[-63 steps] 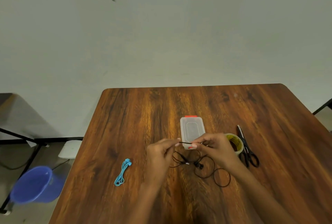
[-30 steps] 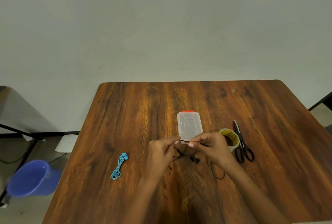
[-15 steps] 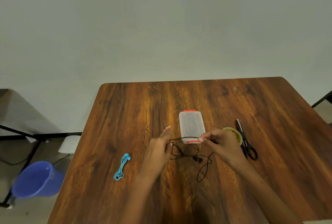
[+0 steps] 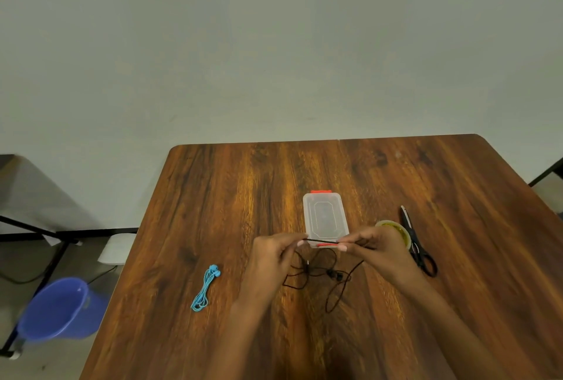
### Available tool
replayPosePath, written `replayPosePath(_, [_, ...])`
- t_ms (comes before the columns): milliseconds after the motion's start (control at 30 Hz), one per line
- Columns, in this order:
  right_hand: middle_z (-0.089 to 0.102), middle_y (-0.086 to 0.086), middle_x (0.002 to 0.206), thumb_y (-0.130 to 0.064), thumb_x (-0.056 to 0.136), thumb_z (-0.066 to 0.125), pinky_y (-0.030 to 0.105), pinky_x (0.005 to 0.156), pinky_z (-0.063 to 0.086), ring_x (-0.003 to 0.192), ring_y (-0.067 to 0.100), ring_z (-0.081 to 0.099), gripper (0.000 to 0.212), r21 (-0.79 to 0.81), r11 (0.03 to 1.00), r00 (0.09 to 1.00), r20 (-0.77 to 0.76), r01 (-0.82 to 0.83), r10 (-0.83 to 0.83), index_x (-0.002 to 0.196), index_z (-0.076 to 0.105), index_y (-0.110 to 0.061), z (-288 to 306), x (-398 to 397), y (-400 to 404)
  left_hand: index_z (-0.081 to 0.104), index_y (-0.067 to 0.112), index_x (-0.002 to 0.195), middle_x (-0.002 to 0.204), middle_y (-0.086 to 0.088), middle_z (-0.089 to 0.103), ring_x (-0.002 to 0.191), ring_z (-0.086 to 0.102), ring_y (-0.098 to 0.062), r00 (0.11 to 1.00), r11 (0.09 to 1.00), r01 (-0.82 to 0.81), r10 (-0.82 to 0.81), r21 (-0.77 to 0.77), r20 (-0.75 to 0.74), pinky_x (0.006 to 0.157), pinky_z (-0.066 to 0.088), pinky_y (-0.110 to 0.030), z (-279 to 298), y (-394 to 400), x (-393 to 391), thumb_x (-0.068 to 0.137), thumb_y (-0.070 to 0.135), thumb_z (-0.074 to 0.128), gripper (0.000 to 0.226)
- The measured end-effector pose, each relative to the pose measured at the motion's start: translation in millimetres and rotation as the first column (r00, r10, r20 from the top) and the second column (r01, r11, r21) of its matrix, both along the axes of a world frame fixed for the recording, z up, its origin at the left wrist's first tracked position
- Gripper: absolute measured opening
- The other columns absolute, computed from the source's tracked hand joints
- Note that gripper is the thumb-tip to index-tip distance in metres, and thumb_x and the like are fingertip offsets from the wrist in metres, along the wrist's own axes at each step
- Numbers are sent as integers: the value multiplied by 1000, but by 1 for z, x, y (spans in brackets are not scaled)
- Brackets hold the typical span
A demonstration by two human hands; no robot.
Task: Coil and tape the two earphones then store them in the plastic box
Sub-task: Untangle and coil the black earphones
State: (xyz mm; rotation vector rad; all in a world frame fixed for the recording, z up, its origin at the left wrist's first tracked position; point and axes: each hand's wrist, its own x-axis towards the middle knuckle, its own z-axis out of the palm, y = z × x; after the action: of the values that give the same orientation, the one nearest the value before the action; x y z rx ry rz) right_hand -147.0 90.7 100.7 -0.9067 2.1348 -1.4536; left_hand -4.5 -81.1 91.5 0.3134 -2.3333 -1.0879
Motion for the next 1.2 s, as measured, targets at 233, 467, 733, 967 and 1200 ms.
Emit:
replayPosePath(233, [75,2,77,-10,75,76,16,65,53,72,9,69,6,4,998,998,6,61,-61,81,77,-11,-10,-9,21,68,26,108,98,35,60,89,61,16,999,999,-47,48,-9,7,77,48,-5,-6,-9,5,86,3,65,32])
replayPosePath(467, [70,-6,70,-13,75,78,16,65,49,72,3,64,4,7,995,989,-109,101,-99,78,77,-12,-6,-8,12,46,18,138,135,3,54,121,53,-4,952,992,19,20,-121,307,100,43,-17,-13,-9,-1,93,13,56,46])
replayPosePath(733, [75,-6,81,-24,76,77,48,74,56,81,14,69,3,-7,1000,998,-60,-29,29,79,77,-24,2,5,-12,67,18,117,109,11,69,99,62,8,993,993,116,-116,30,11,82,50,-11,5,27,-18,90,7,61,30])
replayPosePath(967, [76,1,81,-20,73,78,49,80,57,80,18,71,9,-10,999,998,54,39,-39,81,77,-15,-6,-6,0,74,16,100,89,14,70,82,64,9,995,997,-72,71,-17,-68,70,46,-6,2,0,-8,84,1,66,24])
replayPosePath(1200, [76,3,81,-12,76,76,37,80,58,81,17,71,5,-16,998,995,79,67,-66,81,76,-12,-18,-13,12,73,19,102,94,16,70,87,65,8,992,995,-104,102,-12,-75,74,53,-15,-10,-7,-3,84,0,65,28])
